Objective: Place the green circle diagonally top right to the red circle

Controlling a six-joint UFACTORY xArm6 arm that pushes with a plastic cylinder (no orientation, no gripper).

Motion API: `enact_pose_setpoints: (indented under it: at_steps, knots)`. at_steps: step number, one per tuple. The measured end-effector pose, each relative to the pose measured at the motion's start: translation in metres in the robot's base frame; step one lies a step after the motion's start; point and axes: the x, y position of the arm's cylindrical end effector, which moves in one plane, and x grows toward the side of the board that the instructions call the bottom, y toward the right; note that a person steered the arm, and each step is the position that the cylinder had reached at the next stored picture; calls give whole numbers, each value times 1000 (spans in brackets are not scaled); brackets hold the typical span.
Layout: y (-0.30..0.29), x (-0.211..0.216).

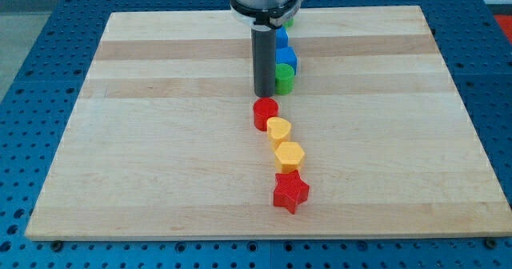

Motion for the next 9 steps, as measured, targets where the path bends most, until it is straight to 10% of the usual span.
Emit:
enact_pose_setpoints:
  at_steps: [9]
  knots:
    - [19, -29]
